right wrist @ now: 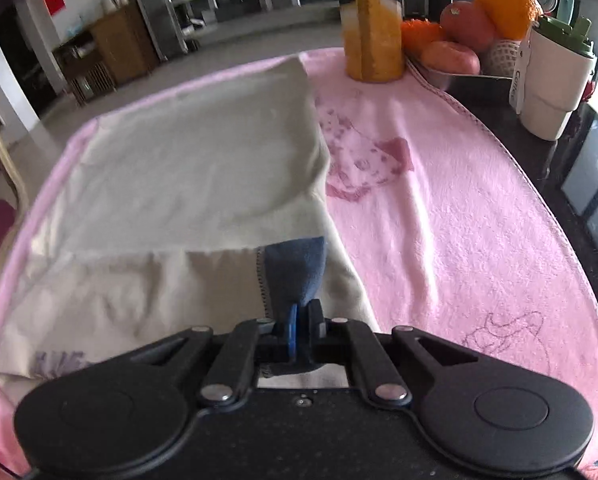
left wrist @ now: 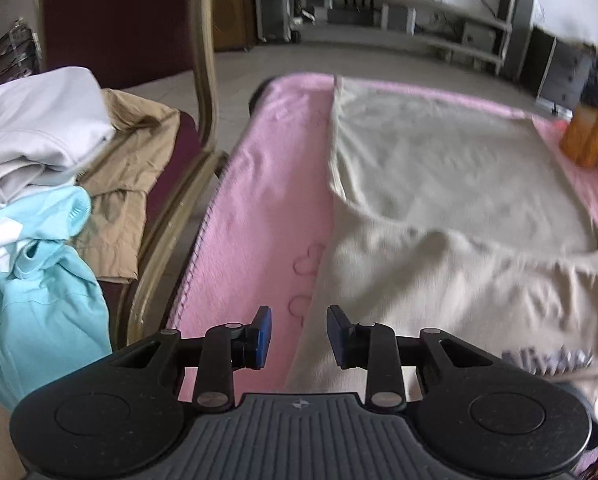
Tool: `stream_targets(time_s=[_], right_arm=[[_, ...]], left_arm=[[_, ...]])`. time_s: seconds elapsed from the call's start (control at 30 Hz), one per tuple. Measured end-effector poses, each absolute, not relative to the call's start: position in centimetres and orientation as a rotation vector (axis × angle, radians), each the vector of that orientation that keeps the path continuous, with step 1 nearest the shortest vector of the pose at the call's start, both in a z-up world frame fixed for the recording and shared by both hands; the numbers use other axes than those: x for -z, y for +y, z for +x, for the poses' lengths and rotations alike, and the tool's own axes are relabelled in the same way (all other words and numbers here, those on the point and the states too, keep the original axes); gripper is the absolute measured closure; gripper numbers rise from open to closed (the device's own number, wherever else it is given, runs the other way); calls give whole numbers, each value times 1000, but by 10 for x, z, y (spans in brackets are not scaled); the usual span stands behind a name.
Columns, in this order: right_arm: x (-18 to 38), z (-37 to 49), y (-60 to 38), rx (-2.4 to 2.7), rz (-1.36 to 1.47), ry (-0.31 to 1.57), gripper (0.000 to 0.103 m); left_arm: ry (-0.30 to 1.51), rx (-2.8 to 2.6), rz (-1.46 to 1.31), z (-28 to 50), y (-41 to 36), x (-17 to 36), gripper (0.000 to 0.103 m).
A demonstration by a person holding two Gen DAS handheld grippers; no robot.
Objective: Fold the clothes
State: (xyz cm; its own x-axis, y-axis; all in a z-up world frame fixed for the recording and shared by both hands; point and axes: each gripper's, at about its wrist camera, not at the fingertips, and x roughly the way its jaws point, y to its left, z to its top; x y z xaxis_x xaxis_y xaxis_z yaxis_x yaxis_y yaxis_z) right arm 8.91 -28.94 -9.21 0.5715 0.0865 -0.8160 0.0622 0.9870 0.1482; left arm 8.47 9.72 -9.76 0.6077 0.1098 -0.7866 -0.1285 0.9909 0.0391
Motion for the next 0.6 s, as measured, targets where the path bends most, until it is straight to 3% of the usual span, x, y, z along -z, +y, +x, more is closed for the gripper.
stream_targets(time_s=[0.23,0.5,0.53,0.6], right_arm=[[92,93,-305,3,278,960,97],[108,106,-361,41,648,1037,97],[106,107,-361,79,608,1031,94],[99,102,-358,105,531,1006,75]], left_arm=[[1068,-119,172,95,76,129,75],[1054,-136,148,93,84,124,70],[1042,-139,119,92,88,120,72],[1000,-146,61,88,96,111,76]])
